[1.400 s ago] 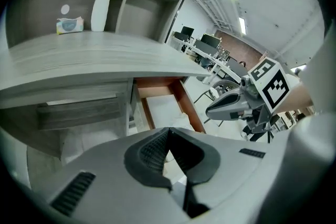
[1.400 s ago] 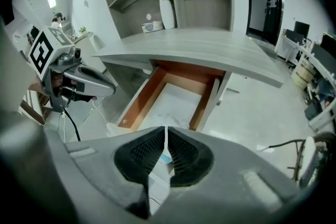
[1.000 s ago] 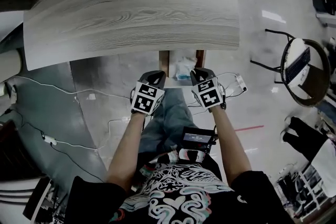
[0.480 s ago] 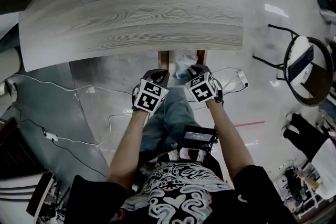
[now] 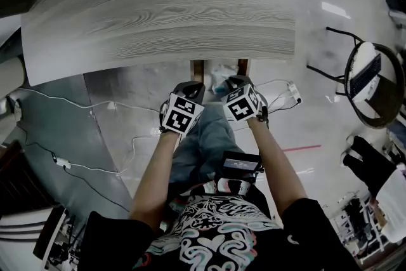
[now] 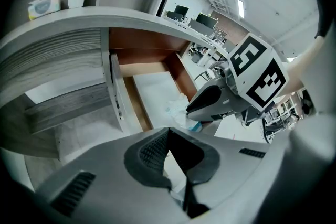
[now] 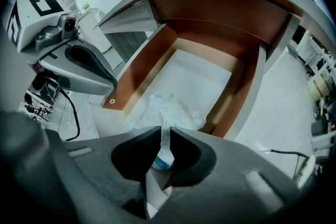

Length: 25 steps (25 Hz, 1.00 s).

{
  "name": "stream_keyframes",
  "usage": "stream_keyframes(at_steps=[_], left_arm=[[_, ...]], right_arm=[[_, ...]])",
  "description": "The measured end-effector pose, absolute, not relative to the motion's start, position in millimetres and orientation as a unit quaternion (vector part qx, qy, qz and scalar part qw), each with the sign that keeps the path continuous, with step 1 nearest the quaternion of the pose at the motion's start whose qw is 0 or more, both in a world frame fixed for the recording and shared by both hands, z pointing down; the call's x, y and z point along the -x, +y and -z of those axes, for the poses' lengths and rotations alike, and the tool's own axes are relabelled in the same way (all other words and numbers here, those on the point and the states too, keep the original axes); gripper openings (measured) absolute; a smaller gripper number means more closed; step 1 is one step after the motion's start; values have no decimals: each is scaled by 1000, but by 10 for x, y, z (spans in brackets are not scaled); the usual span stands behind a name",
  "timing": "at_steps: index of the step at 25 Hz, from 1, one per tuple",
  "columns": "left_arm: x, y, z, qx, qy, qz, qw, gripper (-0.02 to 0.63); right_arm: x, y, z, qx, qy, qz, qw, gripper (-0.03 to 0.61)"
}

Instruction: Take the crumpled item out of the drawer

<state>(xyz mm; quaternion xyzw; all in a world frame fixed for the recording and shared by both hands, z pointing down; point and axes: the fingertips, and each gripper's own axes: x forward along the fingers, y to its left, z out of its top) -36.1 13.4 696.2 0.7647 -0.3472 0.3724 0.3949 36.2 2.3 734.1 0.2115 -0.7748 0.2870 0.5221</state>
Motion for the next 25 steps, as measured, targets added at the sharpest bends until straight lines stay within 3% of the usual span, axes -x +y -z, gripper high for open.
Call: stream_keyframes(at_steps=[7,25], left_arm=[[377,213,-7017,-759,-343,-375,407,2],[328,140,-6970,-756,-345,-361,424,2]], right_arm=[[-428,-17,-7323,-221,-778,-267,524,11],[-486,-19,-7178,-228,-784,-282,504,8]])
